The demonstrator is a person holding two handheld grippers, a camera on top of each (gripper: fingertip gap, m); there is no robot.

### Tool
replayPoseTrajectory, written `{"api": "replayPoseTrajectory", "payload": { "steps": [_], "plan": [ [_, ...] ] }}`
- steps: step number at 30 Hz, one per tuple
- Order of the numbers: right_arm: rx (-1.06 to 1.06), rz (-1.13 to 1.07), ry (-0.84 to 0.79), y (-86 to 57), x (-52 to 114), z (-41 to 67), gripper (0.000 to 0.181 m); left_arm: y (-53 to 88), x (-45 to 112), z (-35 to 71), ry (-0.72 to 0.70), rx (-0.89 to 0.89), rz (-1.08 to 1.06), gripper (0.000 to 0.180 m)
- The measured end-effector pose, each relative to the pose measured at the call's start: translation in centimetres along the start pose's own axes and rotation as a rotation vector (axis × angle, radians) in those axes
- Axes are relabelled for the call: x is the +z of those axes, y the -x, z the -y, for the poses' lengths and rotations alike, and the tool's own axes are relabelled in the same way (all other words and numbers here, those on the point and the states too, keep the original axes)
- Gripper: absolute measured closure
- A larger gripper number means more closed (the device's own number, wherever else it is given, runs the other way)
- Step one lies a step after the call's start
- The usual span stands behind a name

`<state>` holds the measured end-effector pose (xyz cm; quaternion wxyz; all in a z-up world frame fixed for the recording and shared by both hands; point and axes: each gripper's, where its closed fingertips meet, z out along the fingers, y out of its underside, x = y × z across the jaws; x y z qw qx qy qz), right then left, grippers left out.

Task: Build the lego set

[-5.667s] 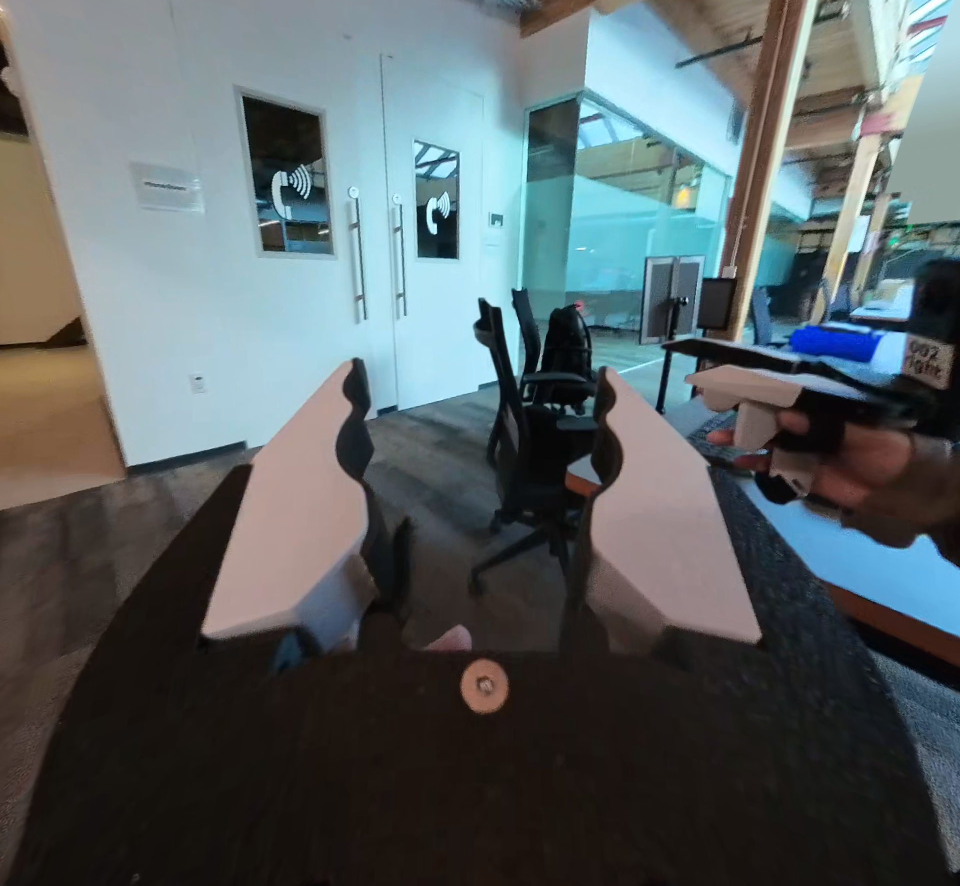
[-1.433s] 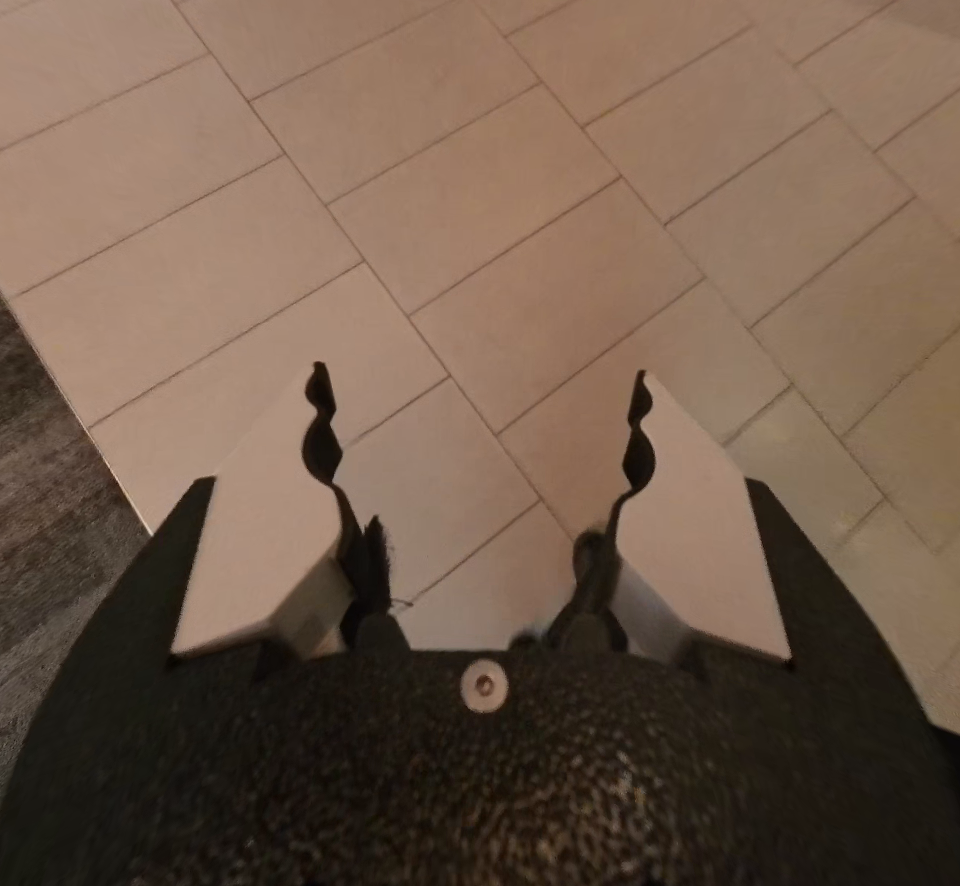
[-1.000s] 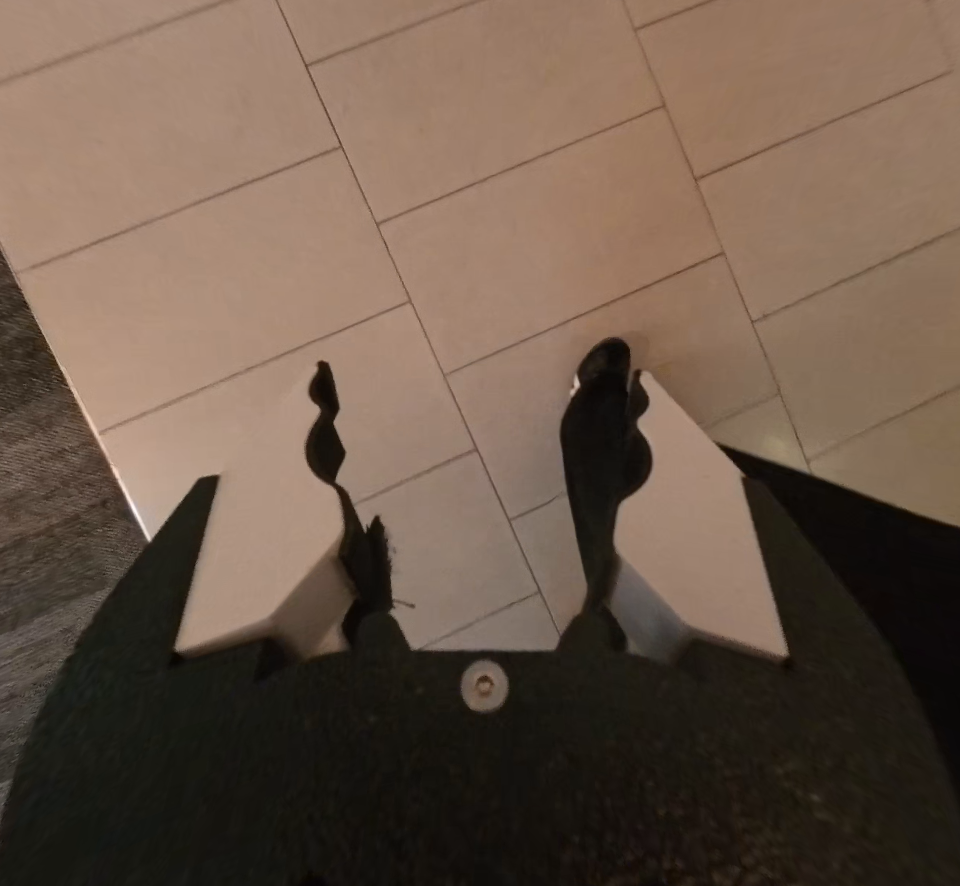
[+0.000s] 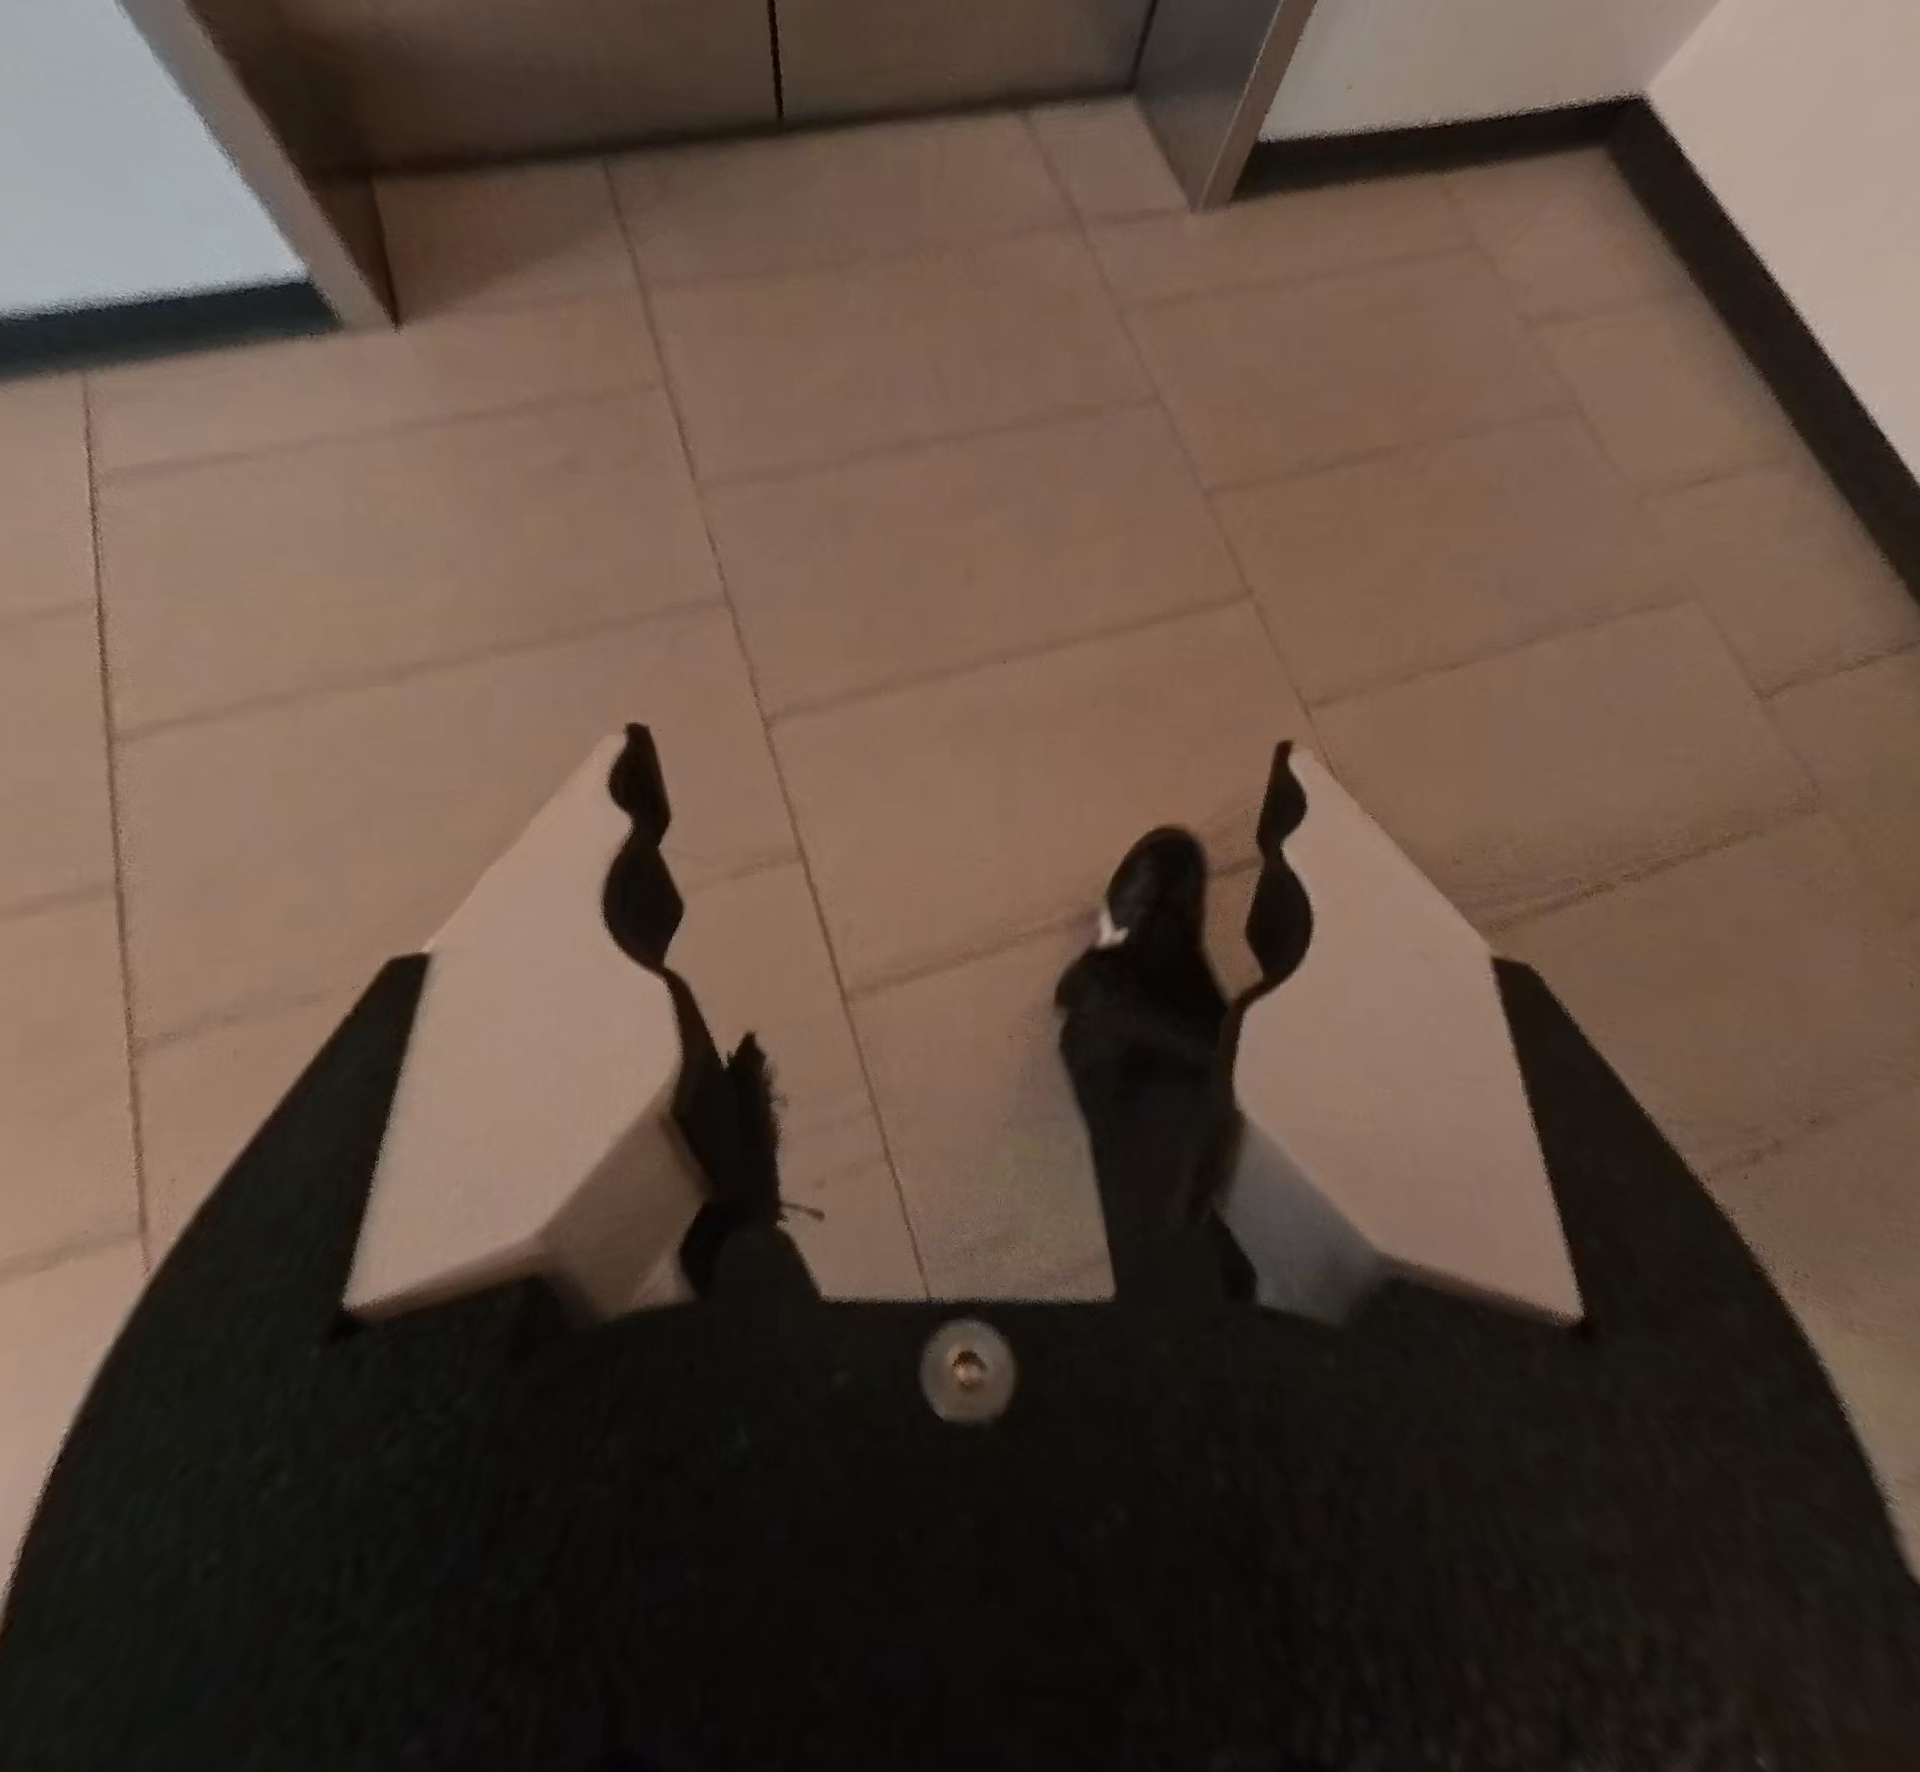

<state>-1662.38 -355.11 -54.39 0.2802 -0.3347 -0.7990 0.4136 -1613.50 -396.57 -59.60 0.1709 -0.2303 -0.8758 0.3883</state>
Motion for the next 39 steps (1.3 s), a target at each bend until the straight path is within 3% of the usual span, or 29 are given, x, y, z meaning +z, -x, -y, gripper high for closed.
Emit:
{"api": "replayPoseTrajectory", "payload": {
  "steps": [9,15,21,24,29,33,39],
  "plan": [
    [0.03,0.118,-0.067,9.7,27.5,19.7,0.102,-7.5,21.9,21.5,-0.089,0.034,0.005,0.068],
    [0.043,0.189,-0.247,14.8,40.6,36.9,0.104,-12.1,33.0,39.9,-0.238,0.117,0.033,0.078],
    [-0.126,0.287,-0.36,19.5,55.5,52.8,0.135,-15.5,41.9,53.6,-0.445,0.073,0.086,0.091],
    [-0.133,0.368,-0.479,22.4,62.6,62.2,0.14,-16.5,45.7,57.9,-0.519,0.059,0.148,0.094],
    [-0.134,0.497,-0.608,26.9,72.0,77.1,0.159,-17.8,50.6,63.0,-0.487,0.064,0.302,0.098],
    [-0.149,0.55,-0.666,29.8,77.8,86.2,0.181,-19.2,53.6,67.0,-0.464,0.177,0.36,0.101],
    [-0.127,0.659,-0.68,32.8,83.5,93.2,0.181,-21.3,56.8,69.3,-0.441,0.234,0.376,0.104]
  ]
}}
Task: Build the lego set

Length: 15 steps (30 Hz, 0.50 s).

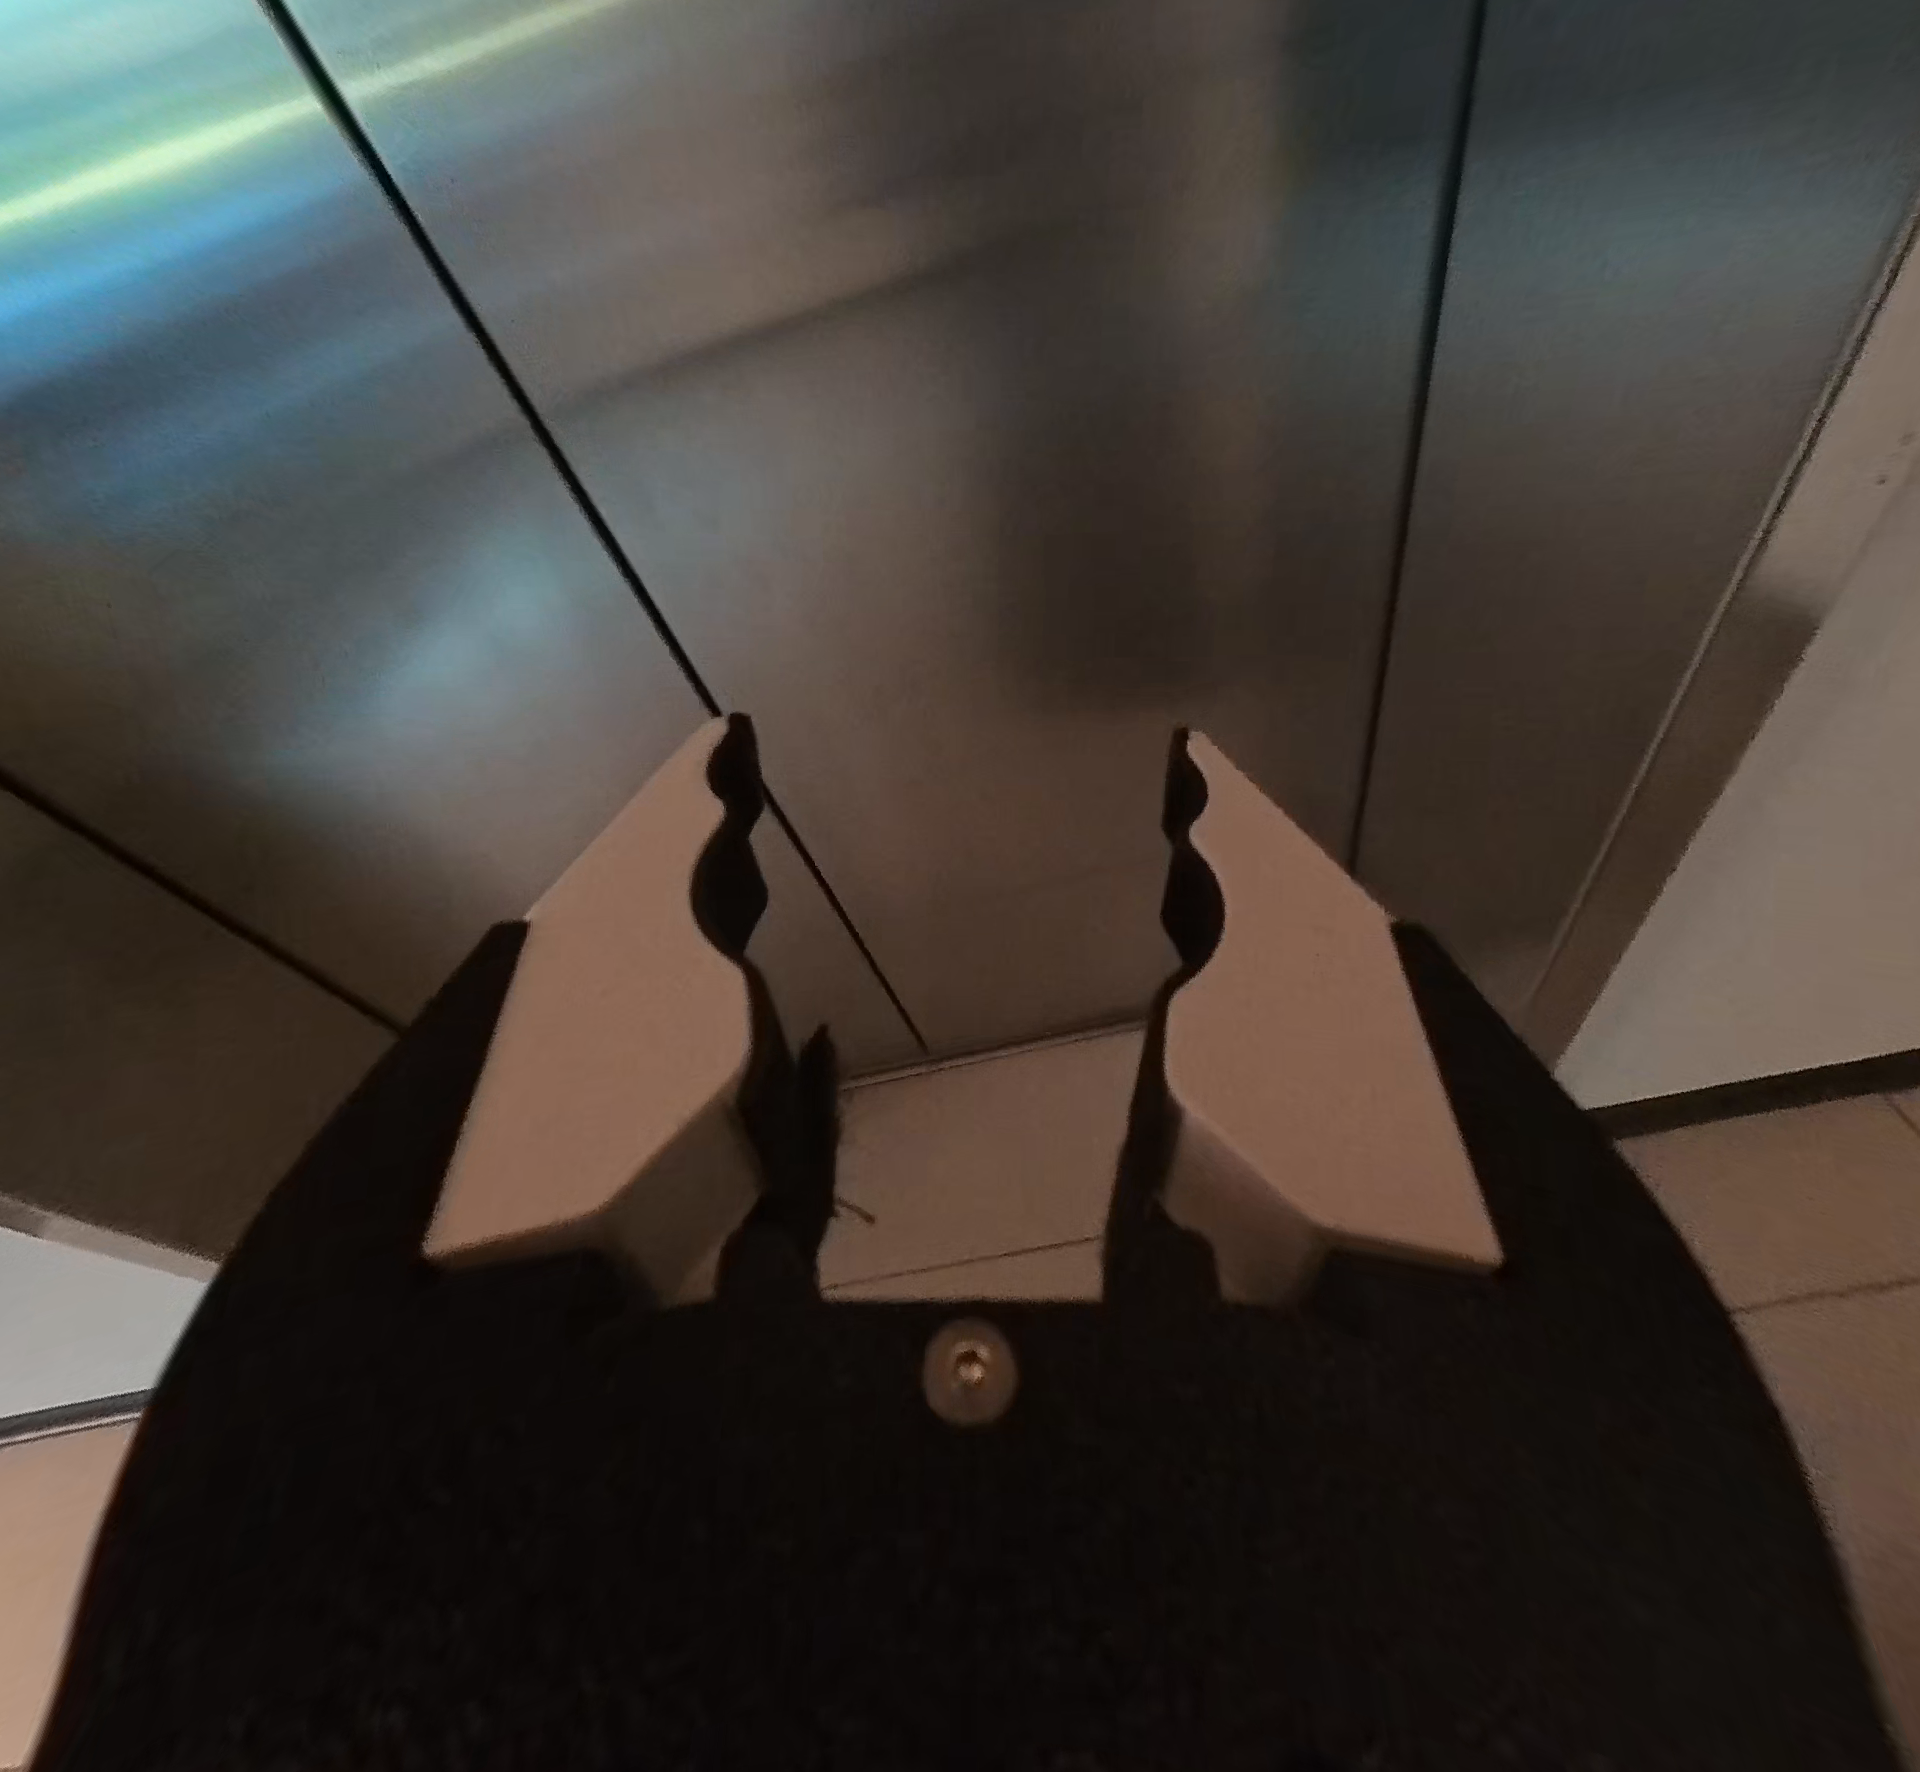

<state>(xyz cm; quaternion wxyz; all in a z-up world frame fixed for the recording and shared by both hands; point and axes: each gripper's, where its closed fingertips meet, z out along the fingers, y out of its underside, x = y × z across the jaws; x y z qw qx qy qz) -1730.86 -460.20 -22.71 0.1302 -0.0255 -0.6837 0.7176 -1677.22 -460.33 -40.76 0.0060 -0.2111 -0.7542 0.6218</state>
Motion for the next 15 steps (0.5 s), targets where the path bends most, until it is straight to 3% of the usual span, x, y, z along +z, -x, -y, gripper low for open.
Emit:
{"api": "replayPoseTrajectory", "payload": {
  "steps": [15],
  "plan": [
    [-0.031,0.02,0.067,-0.5,3.4,-1.0,0.181,-0.5,3.2,1.0,-0.002,0.001,-0.009,0.105]
  ]
}}
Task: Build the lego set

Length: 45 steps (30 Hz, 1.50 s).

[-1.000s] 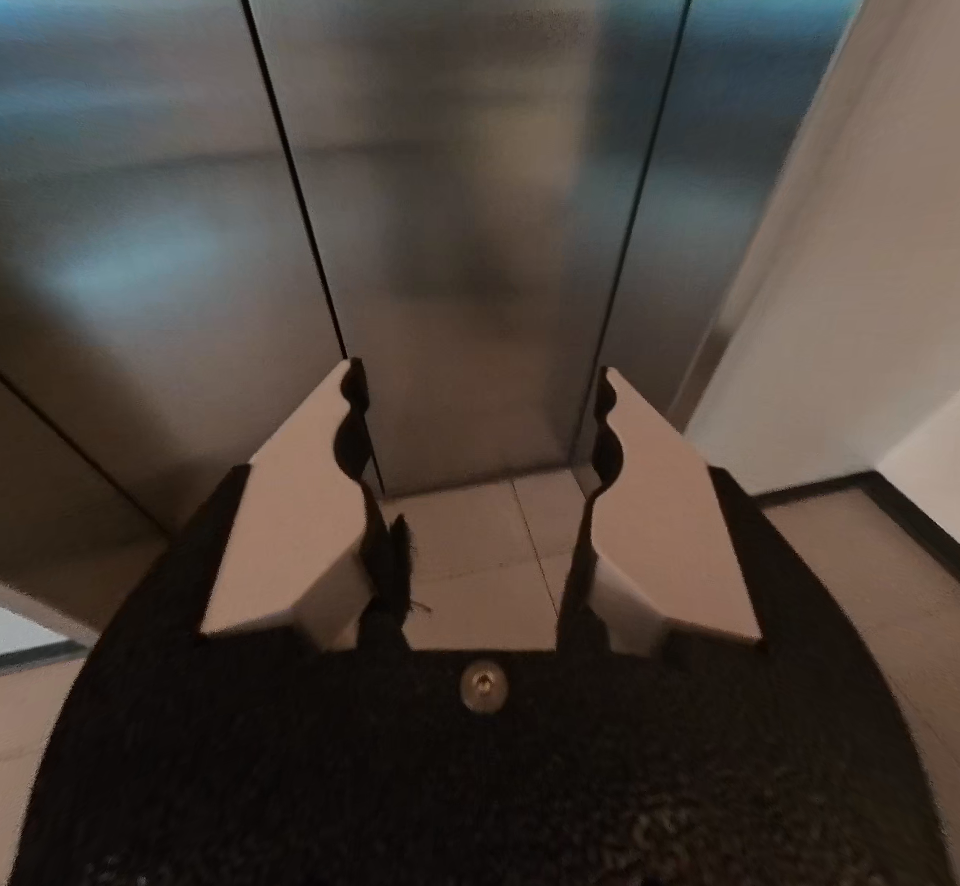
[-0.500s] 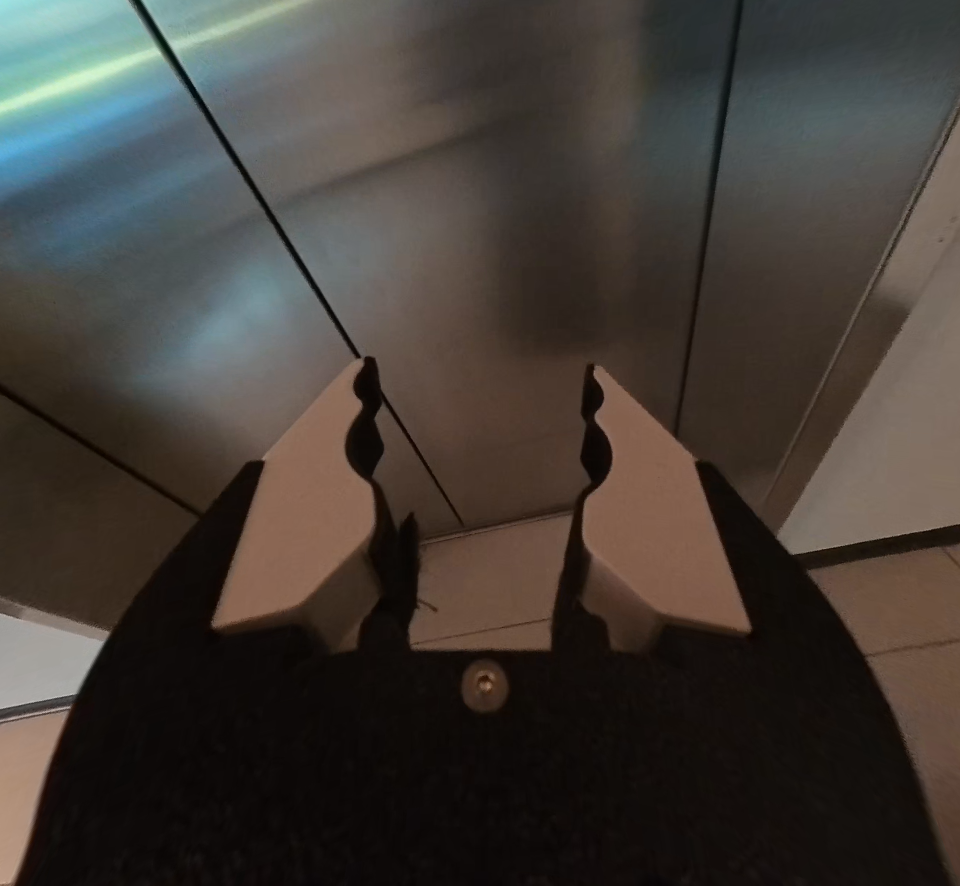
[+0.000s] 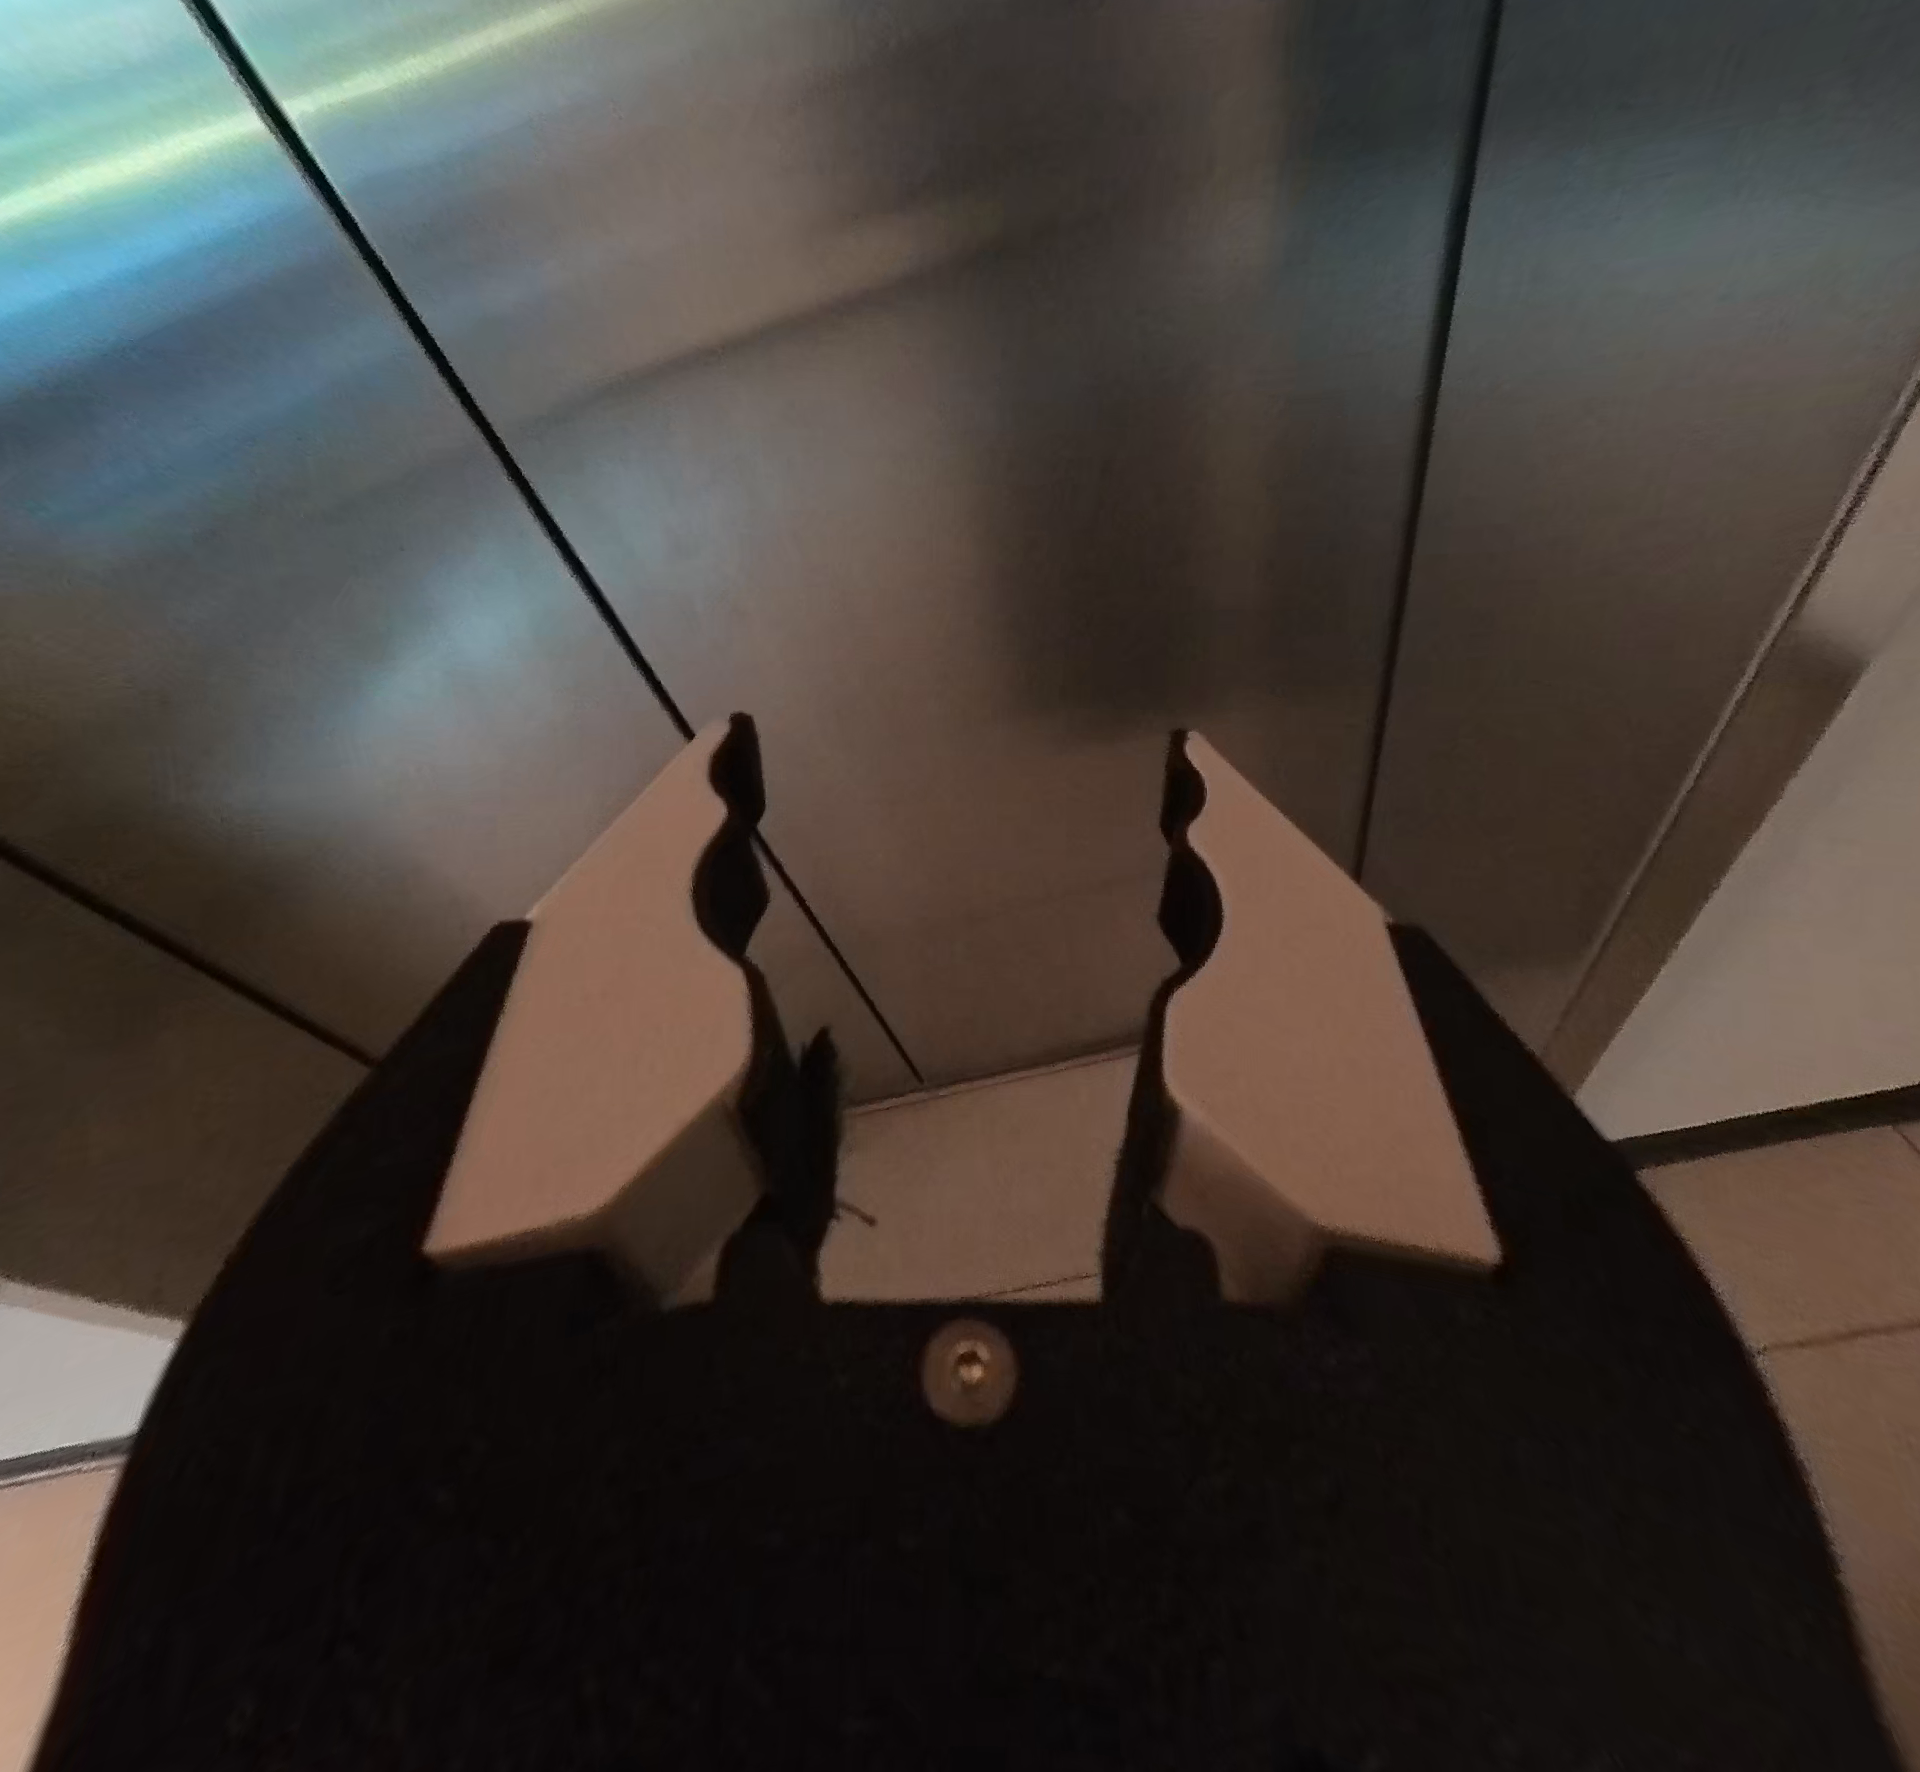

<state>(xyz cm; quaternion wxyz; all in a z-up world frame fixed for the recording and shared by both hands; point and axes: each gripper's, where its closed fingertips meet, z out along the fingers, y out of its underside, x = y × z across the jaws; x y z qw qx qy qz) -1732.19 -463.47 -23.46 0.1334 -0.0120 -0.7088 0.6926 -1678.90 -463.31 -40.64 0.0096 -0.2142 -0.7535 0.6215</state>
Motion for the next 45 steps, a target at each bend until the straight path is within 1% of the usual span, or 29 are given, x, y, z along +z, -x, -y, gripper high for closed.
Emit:
{"api": "replayPoseTrajectory", "payload": {
  "steps": [5,10,15,18,20,22,24,26,29,32,34,37,40,42,45],
  "plan": [
    [0.007,0.0,0.023,0.0,-0.1,0.1,0.181,-1.7,1.1,0.7,-0.013,0.012,-0.063,0.105],
    [0.096,-0.063,0.045,-0.4,-4.0,0.6,0.181,-3.5,3.1,3.1,-0.071,0.036,-0.144,0.105],
    [0.154,-0.121,0.04,-1.0,-6.3,1.0,0.181,-7.6,4.2,4.9,-0.13,0.078,-0.304,0.105],
    [0.194,-0.154,0.013,-0.2,-9.4,2.0,0.181,-12.8,4.2,5.7,-0.151,0.09,-0.509,0.105],
    [0.259,-0.174,-0.007,1.3,-13.0,1.9,0.181,-18.1,3.3,6.1,-0.169,0.108,-0.717,0.109],
    [0.257,-0.254,0.029,2.8,-17.7,0.2,0.181,-24.0,1.5,5.7,-0.167,0.176,-0.951,0.114],
    [0.265,-0.375,0.08,4.1,-23.7,-2.4,0.181,-29.1,-1.4,5.3,-0.161,0.247,-1.174,0.113],
    [0.302,-0.518,0.151,5.3,-31.0,-5.4,0.181,-33.2,-5.0,5.6,-0.2,0.289,-1.367,0.111],
    [0.33,-0.781,0.276,7.5,-44.5,-9.0,0.181,-38.3,-10.9,5.9,-0.261,0.335,-1.57,0.111],
    [0.377,-1.084,0.377,11.7,-59.5,-10.8,0.181,-42.8,-18.9,5.6,-0.276,0.353,-1.776,0.11],
    [0.416,-1.297,0.396,15.8,-69.1,-10.6,0.181,-45.0,-25.8,4.9,-0.314,0.398,-1.925,0.109],
    [0.427,-1.628,0.393,23.4,-81.6,-8.7,0.181,-46.6,-37.4,3.7,-0.424,0.454,-2.146,0.108],
    [0.435,-1.916,0.366,31.5,-91.4,-6.7,0.181,-46.7,-49.9,1.5,-0.476,0.476,-2.35,0.109],
    [0.426,-2.038,0.354,36.1,-96.4,-5.7,0.181,-46.3,-58.3,-0.4,-0.499,0.472,-2.468,0.109],
    [0.385,-2.126,0.452,41.3,-103.5,-4.3,0.181,-45.0,-71.3,-2.8,-0.522,0.421,-2.603,0.109]
  ]
}}
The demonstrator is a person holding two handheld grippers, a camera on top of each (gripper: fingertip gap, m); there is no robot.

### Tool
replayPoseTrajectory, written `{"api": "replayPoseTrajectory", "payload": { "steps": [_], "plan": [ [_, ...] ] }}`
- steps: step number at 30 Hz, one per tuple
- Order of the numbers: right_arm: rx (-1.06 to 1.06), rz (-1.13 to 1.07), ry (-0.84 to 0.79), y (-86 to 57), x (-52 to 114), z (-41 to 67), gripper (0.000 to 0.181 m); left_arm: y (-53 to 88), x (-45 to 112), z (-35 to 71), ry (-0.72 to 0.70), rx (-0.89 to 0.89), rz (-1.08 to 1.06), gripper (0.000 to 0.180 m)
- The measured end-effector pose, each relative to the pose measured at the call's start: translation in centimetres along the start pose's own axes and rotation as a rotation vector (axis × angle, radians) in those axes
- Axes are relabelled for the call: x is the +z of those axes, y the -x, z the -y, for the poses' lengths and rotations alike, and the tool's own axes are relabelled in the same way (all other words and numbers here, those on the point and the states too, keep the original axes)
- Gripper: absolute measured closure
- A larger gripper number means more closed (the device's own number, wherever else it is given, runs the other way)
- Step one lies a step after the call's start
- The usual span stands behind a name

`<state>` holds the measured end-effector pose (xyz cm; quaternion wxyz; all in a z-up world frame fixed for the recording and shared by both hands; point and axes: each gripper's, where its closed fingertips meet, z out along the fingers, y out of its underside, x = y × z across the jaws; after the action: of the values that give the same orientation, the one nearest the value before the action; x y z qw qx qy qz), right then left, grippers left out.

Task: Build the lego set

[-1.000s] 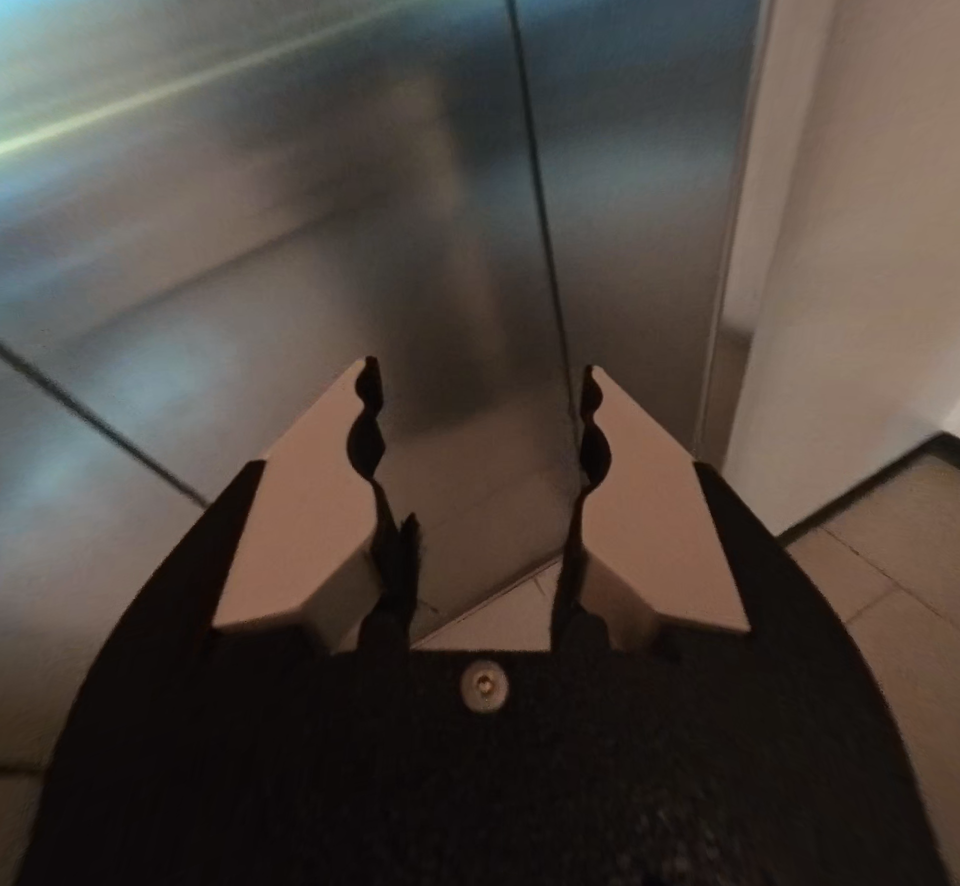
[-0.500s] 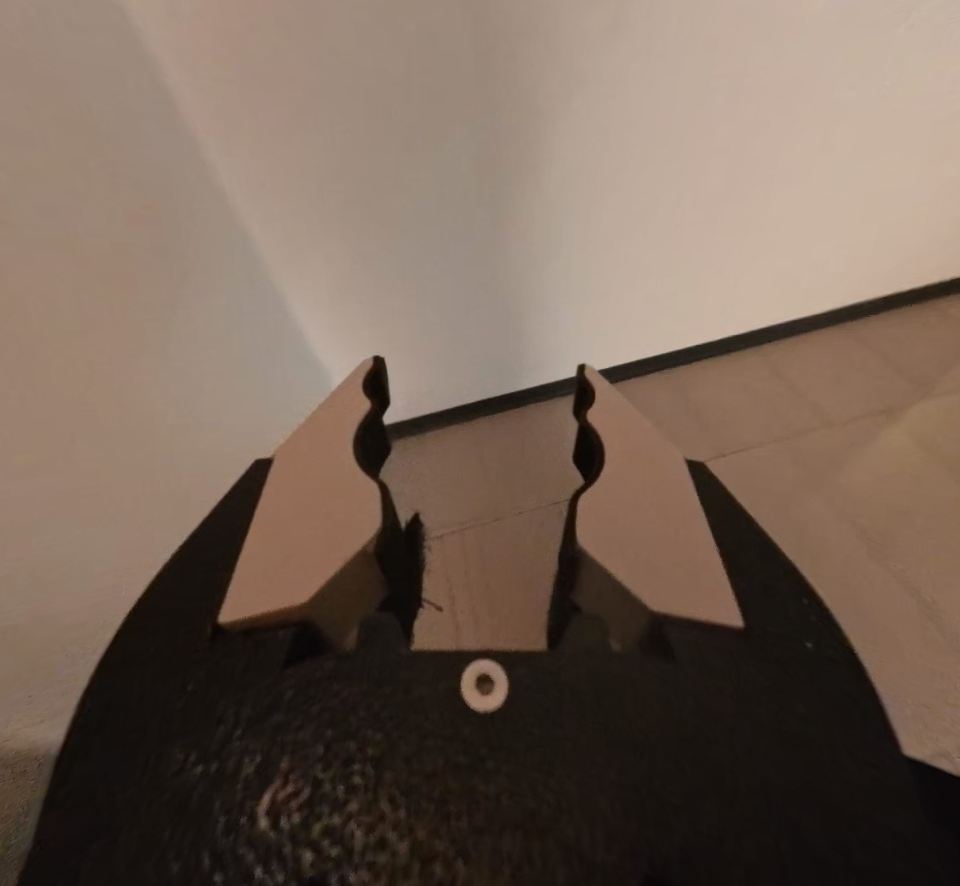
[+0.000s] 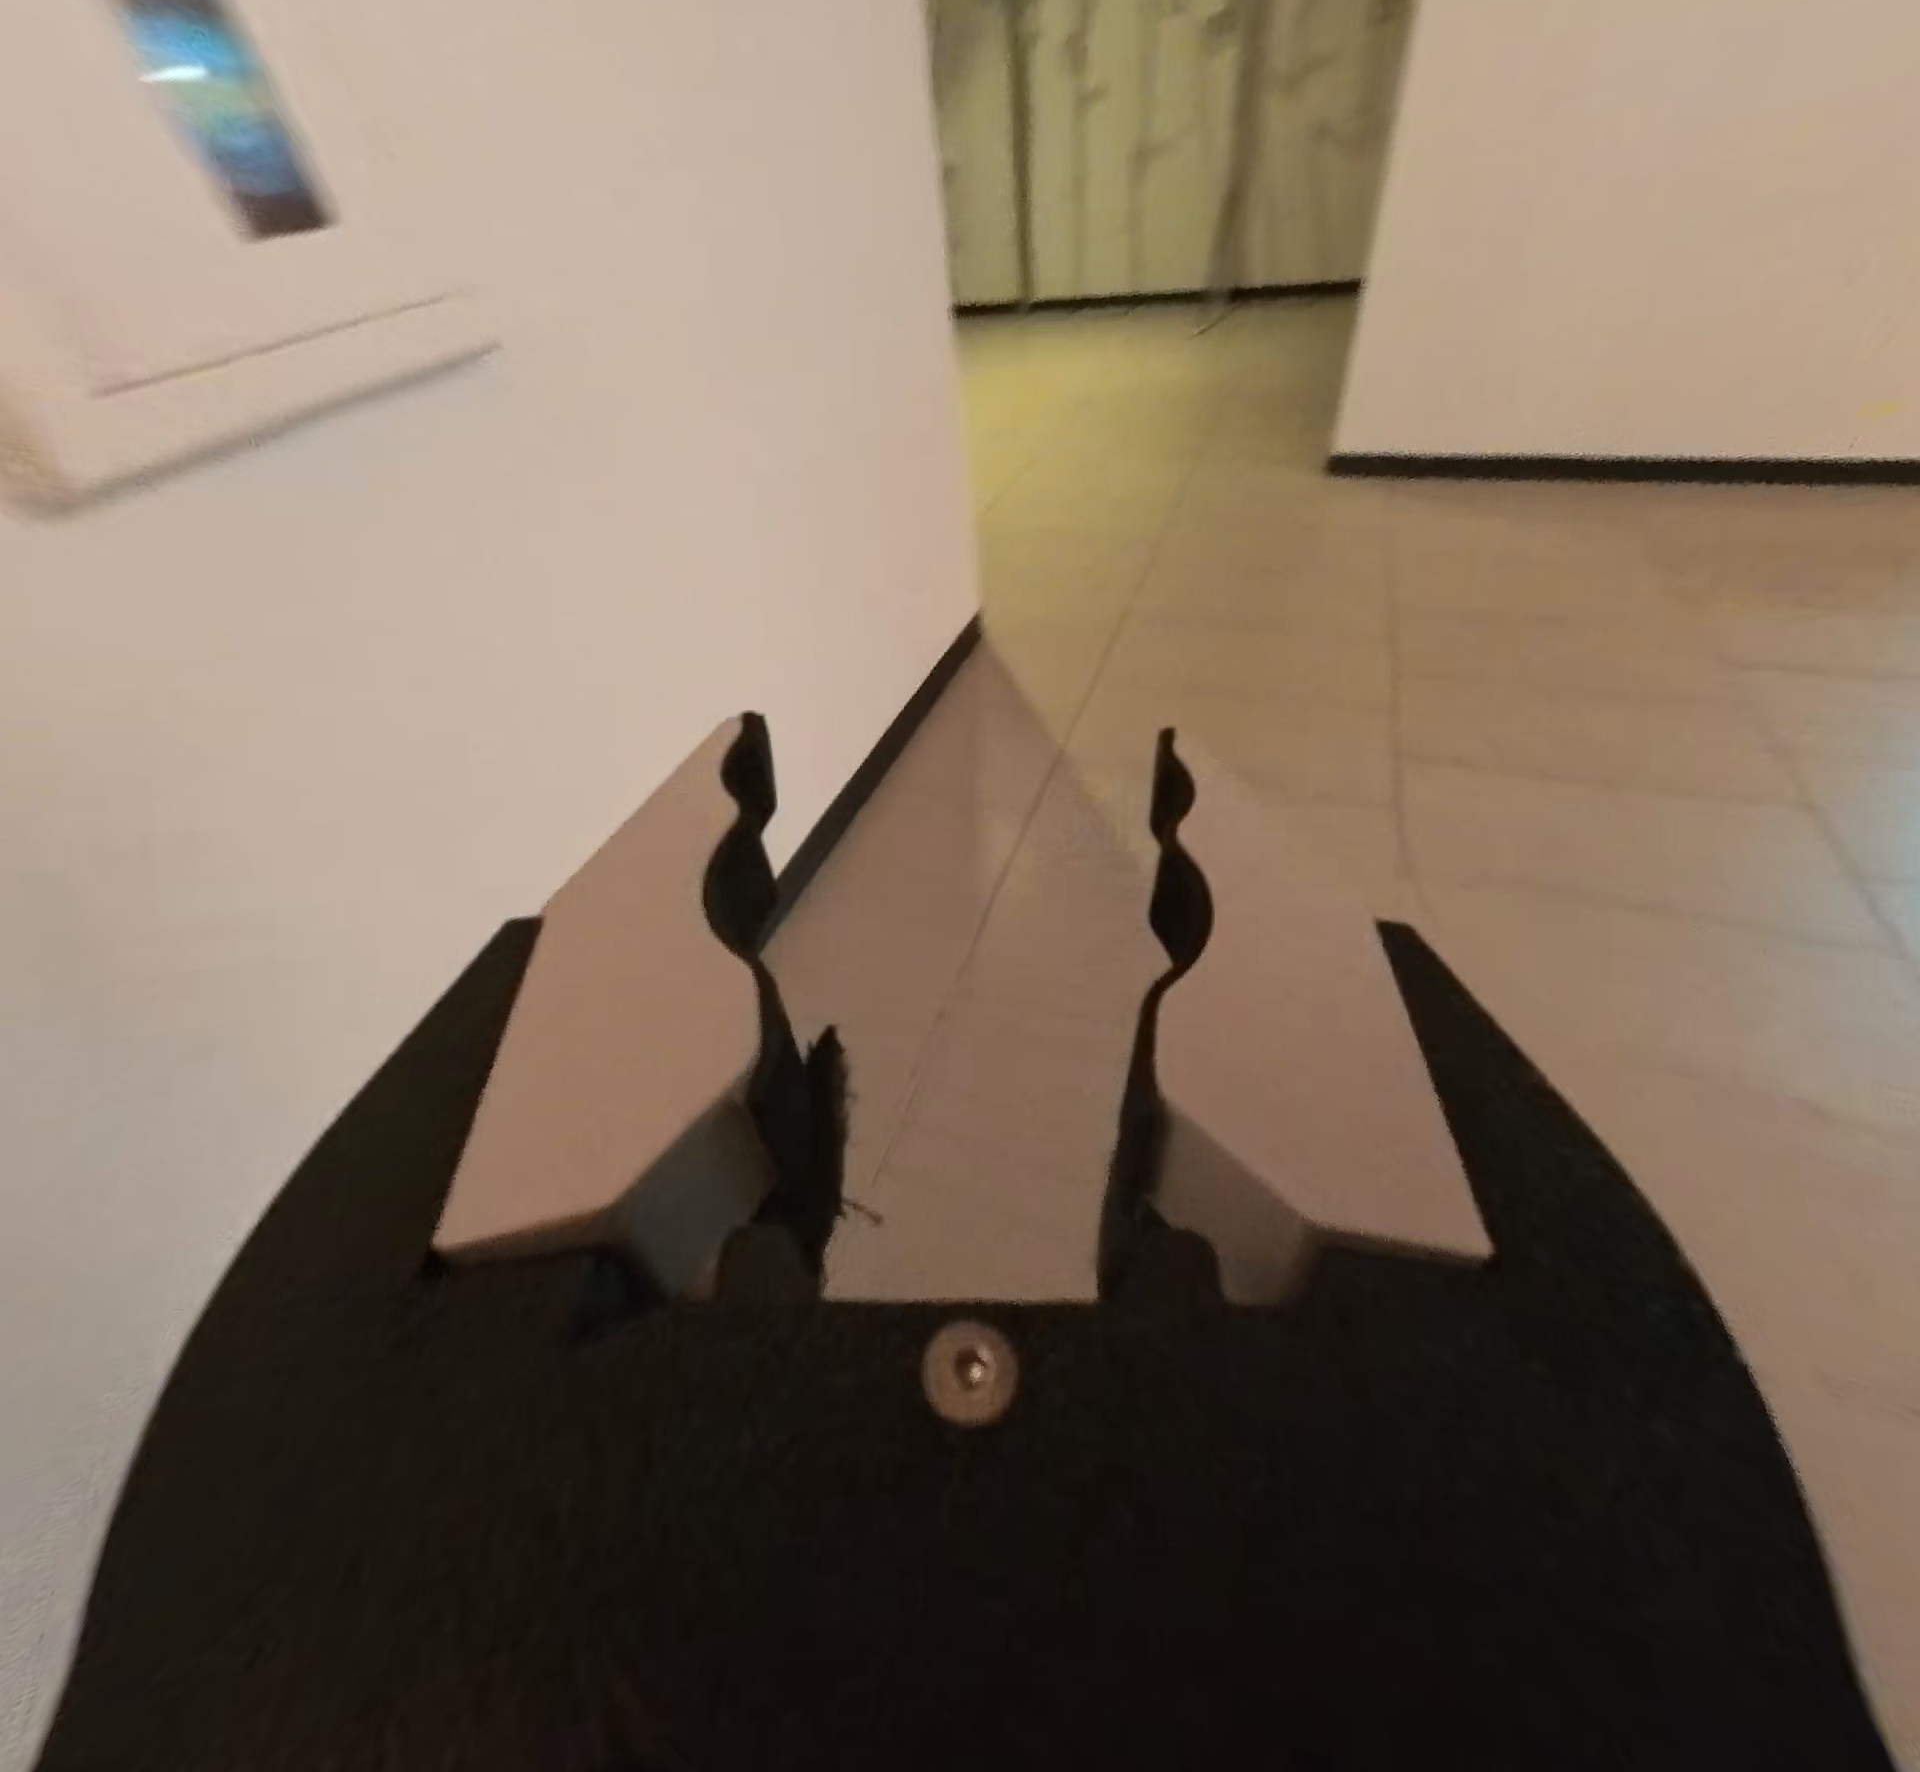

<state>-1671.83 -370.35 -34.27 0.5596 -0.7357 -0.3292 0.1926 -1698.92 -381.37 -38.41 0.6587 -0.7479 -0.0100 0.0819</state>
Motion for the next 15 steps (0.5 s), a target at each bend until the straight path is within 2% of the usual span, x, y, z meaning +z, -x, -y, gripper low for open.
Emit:
{"api": "replayPoseTrajectory", "payload": {
  "steps": [4,9,15],
  "plan": [
    [-0.038,-0.121,-0.055,-11.2,0.1,2.2,0.181,-10.0,12.7,5.1,-0.112,-0.028,-0.177,0.11],
    [0.012,-0.206,-0.085,-21.6,2.2,3.8,0.181,-20.7,23.3,9.2,-0.109,-0.027,-0.446,0.111],
    [0.061,-0.321,-0.135,-32.6,5.8,3.5,0.181,-26.2,35.1,10.1,-0.04,-0.017,-0.535,0.111]
  ]
}}
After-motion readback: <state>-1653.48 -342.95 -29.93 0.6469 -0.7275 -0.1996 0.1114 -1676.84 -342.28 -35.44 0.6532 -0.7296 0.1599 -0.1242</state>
